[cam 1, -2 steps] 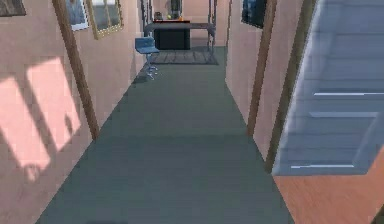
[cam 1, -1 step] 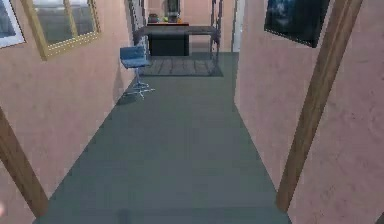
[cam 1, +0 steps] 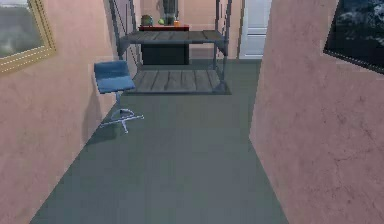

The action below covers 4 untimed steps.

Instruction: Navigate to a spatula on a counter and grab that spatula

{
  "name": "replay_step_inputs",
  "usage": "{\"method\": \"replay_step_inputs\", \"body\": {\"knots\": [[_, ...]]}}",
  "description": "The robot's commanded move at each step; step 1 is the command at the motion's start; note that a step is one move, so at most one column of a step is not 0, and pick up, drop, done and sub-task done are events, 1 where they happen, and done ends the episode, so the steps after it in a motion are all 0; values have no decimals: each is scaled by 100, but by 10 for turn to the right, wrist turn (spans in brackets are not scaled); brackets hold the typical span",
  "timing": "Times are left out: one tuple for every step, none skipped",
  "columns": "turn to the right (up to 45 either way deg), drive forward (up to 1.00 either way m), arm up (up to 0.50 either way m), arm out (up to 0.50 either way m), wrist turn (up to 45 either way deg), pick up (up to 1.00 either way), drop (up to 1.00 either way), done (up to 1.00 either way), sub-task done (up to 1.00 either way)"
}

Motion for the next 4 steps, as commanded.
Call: {"method": "replay_step_inputs", "body": {"knots": [[0,100,0,0,0,0,0,0,0],[-30,0,0,0,0,0,0,0,0],[0,100,0,0,0,0,0,0,0],[-60,0,0,0,0,0,0,0,0]]}}
